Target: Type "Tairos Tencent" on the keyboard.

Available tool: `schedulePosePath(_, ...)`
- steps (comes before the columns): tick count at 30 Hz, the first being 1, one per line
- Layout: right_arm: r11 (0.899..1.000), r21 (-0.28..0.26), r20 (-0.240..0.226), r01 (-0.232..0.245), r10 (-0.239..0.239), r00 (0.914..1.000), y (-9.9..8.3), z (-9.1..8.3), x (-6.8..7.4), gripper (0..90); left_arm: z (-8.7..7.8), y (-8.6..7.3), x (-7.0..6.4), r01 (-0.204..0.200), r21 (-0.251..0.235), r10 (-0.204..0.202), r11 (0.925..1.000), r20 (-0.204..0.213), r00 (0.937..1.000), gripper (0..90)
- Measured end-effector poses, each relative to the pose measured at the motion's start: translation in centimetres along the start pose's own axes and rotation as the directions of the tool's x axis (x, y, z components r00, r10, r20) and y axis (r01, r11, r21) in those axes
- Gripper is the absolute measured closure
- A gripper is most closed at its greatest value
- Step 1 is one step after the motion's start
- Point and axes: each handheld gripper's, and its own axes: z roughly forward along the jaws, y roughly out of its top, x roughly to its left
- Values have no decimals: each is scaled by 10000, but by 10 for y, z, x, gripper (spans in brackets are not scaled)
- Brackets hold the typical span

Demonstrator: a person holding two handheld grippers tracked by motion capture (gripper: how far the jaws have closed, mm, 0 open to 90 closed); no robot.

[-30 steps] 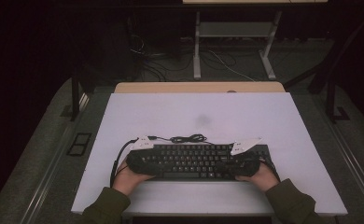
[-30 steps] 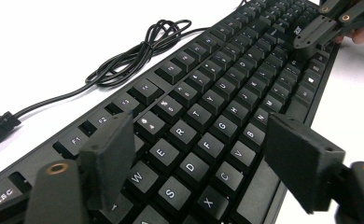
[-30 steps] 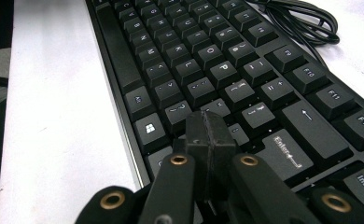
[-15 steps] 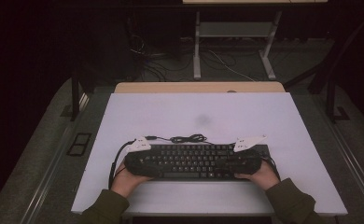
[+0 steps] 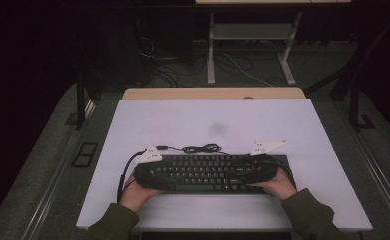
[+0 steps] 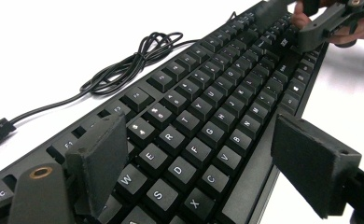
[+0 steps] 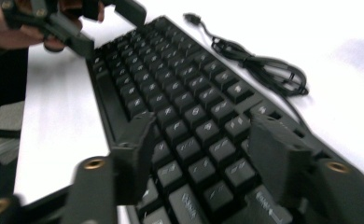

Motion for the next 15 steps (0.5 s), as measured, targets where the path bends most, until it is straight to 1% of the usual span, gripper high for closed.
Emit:
schedulePosePath(2, 10000, -50, 26, 85, -85, 10000, 3, 2, 0, 360, 0, 0, 0, -37, 21, 37, 10000, 6, 10000, 179)
schedulePosePath(8, 9997, -223, 57, 69, -68, 10000, 11, 9, -1, 326, -1, 0, -1, -44, 27, 44, 10000, -36, 10000, 187)
schedulePosePath(15, 9993, -366, 164, 40, -34, 9999, 18, 19, -3, 300, -2, -1, 0, -130, 59, 130, 9999, -72, 9999, 229)
